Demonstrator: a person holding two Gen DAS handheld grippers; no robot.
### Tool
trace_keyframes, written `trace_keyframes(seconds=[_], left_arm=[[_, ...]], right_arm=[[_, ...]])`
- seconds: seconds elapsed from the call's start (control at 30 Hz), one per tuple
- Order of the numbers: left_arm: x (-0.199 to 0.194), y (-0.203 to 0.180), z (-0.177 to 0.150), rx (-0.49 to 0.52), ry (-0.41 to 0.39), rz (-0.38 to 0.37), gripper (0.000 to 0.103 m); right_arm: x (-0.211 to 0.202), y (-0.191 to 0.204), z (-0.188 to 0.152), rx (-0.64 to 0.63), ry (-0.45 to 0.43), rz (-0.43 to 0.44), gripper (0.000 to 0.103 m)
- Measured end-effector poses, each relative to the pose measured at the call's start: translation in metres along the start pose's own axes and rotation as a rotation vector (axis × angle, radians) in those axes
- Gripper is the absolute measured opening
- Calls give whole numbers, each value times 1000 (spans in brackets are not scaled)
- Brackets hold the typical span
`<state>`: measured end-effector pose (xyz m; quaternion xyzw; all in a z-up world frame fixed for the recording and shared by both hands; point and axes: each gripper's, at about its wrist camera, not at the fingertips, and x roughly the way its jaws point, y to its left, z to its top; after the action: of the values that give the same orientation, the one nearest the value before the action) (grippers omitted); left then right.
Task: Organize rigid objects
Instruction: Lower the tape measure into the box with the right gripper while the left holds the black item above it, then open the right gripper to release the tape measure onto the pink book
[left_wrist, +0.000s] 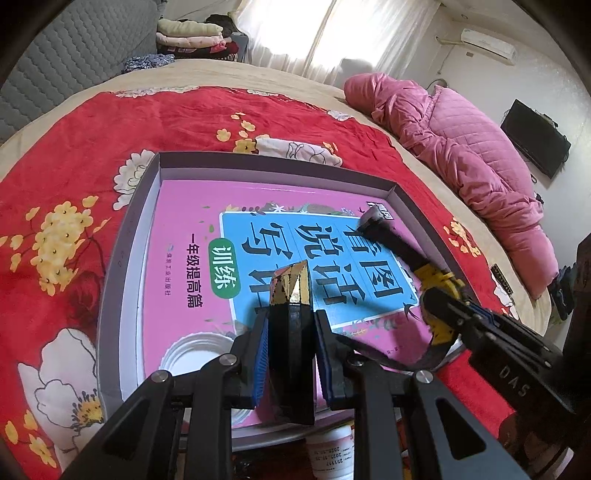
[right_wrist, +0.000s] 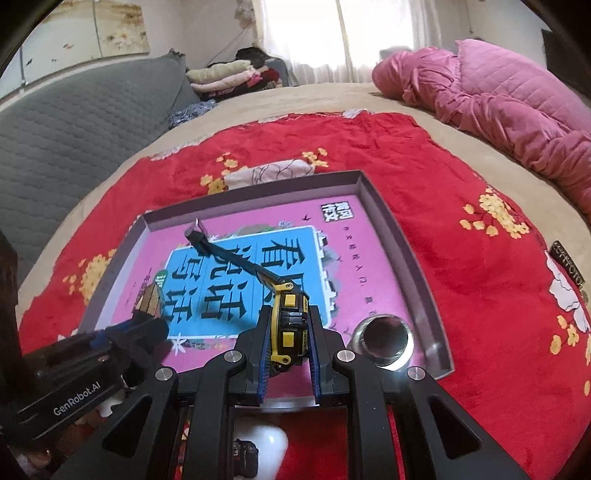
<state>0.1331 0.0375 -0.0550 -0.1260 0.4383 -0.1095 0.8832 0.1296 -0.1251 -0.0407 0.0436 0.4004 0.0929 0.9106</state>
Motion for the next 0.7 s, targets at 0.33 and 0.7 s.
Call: trace_keyframes(seconds=[0.33,0.7], left_arm=[[1,-3,0,18,0,5,23],[5,-10,-1,60,2,16,23]], right_arm=[[8,6,-5,-88,50,-77,17],[8,5,-5,-127,52,-134,19]])
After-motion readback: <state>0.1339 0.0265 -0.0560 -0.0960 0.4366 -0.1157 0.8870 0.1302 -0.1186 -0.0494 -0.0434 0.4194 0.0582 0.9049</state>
